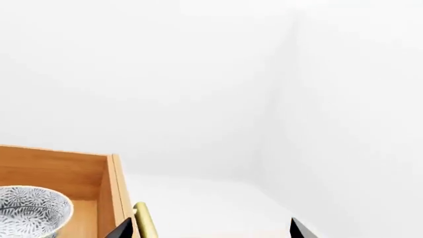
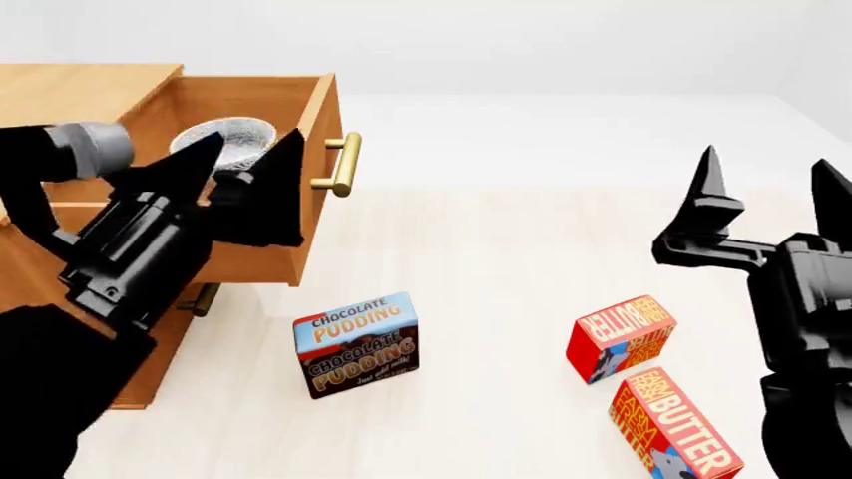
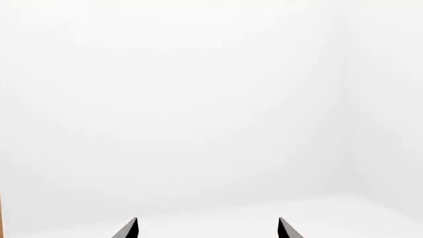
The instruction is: Put the bowl in the top drawer of the cabinet.
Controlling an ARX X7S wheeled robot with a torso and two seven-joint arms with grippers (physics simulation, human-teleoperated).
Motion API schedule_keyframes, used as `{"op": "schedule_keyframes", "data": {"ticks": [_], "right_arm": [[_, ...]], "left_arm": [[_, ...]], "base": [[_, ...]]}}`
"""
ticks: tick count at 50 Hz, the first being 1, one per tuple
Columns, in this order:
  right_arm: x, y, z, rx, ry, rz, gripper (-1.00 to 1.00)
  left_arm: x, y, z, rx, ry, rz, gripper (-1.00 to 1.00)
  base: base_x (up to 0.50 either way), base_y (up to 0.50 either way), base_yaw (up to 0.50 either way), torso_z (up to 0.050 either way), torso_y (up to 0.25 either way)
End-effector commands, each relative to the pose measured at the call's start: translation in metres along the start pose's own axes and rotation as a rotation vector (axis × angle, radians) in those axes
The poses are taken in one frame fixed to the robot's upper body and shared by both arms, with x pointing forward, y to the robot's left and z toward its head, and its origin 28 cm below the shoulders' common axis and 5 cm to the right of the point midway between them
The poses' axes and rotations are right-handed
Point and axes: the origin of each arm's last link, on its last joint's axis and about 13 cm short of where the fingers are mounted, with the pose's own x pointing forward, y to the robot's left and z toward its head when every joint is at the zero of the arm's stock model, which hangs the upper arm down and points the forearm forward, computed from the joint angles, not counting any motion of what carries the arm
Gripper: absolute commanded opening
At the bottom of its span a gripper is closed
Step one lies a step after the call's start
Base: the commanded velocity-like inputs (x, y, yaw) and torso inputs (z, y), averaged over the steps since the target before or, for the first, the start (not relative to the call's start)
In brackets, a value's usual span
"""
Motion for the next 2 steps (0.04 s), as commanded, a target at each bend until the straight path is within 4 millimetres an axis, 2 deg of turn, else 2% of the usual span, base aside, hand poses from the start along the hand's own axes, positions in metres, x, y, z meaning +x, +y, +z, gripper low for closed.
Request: {"op": "schedule_keyframes", "data": {"ticks": [1,2], "right_arm": [[-0.0244,0.0037,0.0058,0.008,-0.096,-0.025,1.0],[-0.0267,0.0042,0.0073,0.012,-0.104,-0.022,1.0]], "left_arm": [[-0.0361,-0.0153,-0.0152,-0.022,-0.055,0.03,1.0],[-0.0394,-0.0169,-0.0158,-0.024,-0.061,0.031,1.0]], "base": [[0.0,0.0,0.0,0.0,0.0],[0.0,0.0,0.0,0.0,0.0]]}}
